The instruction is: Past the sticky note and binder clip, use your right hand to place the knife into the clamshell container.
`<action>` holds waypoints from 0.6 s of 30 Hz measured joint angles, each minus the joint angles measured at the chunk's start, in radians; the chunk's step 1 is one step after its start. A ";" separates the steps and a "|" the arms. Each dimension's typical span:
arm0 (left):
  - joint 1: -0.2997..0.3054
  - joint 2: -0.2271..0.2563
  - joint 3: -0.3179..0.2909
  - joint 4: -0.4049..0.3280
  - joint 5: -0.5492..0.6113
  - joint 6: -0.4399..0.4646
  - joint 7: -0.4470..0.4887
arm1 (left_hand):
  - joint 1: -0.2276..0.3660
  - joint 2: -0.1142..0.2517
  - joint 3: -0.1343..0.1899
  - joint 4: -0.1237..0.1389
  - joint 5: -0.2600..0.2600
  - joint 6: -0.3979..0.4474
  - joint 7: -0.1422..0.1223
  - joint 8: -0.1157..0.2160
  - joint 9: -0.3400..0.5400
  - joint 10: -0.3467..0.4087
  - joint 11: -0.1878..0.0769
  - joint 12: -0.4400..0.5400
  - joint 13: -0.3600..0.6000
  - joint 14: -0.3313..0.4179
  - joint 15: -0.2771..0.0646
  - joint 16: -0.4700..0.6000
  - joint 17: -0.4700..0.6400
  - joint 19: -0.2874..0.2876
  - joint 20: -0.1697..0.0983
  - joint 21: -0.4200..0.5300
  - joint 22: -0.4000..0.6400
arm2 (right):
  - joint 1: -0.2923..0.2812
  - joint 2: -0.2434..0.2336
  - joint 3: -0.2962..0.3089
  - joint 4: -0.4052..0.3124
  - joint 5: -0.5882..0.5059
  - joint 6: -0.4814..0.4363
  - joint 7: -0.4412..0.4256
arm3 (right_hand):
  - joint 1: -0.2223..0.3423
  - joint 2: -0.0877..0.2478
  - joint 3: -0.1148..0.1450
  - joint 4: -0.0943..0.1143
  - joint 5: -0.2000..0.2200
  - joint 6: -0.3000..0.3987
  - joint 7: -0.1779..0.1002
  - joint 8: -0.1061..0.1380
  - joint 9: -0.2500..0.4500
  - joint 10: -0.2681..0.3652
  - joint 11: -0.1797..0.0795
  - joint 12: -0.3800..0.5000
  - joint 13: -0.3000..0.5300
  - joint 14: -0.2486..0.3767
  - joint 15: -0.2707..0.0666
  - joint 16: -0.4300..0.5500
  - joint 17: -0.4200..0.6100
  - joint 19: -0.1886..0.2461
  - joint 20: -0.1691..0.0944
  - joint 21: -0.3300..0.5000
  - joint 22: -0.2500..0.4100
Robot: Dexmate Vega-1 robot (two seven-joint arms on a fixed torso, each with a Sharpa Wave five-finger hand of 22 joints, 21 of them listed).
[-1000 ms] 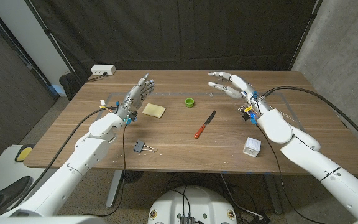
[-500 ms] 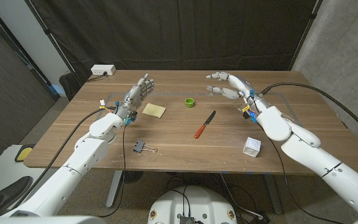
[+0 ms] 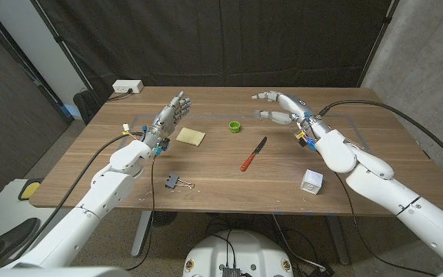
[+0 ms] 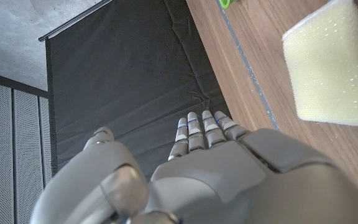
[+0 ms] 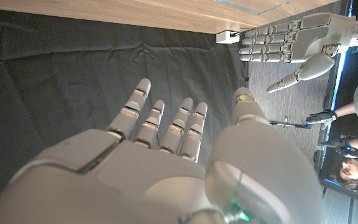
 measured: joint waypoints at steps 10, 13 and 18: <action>-0.007 -0.004 0.001 0.022 -0.006 0.000 -0.007 | 0.000 0.000 0.000 0.000 0.000 0.000 0.000 0.000 0.000 0.002 -0.002 0.000 0.000 0.004 -0.004 -0.004 0.000 0.000 0.000 0.000 0.000 | 0.021 -0.012 -0.020 -0.009 -0.027 -0.032 0.033 | 0.042 0.006 0.014 -0.006 0.000 0.008 0.000 0.000 0.000 0.007 -0.007 0.000 0.000 0.007 0.003 0.003 0.000 0.008 -0.018 -0.009 0.000; -0.015 -0.006 0.005 0.032 -0.008 0.000 -0.015 | 0.000 0.000 0.000 0.000 0.000 0.000 0.000 -0.008 0.000 0.002 -0.002 0.000 0.000 0.004 -0.004 -0.004 0.000 0.000 0.000 0.000 0.000 | 0.025 -0.018 -0.024 -0.013 -0.038 -0.039 0.042 | 0.056 0.002 0.020 -0.007 0.000 0.010 -0.002 0.000 0.000 0.007 -0.007 0.000 0.000 0.012 -0.001 0.003 0.000 0.007 -0.037 -0.013 0.000; -0.022 -0.007 0.008 0.038 -0.007 -0.001 -0.018 | 0.000 0.000 -0.003 -0.003 0.000 0.000 0.000 -0.008 0.000 0.002 -0.002 0.000 0.000 0.004 -0.004 -0.004 0.000 0.000 0.000 0.000 0.000 | 0.029 -0.032 -0.027 -0.025 -0.055 -0.053 0.057 | 0.071 -0.003 0.023 -0.004 0.000 0.017 -0.009 0.000 0.000 0.019 -0.008 0.000 0.000 0.012 -0.001 0.003 0.000 0.004 -0.057 -0.014 0.000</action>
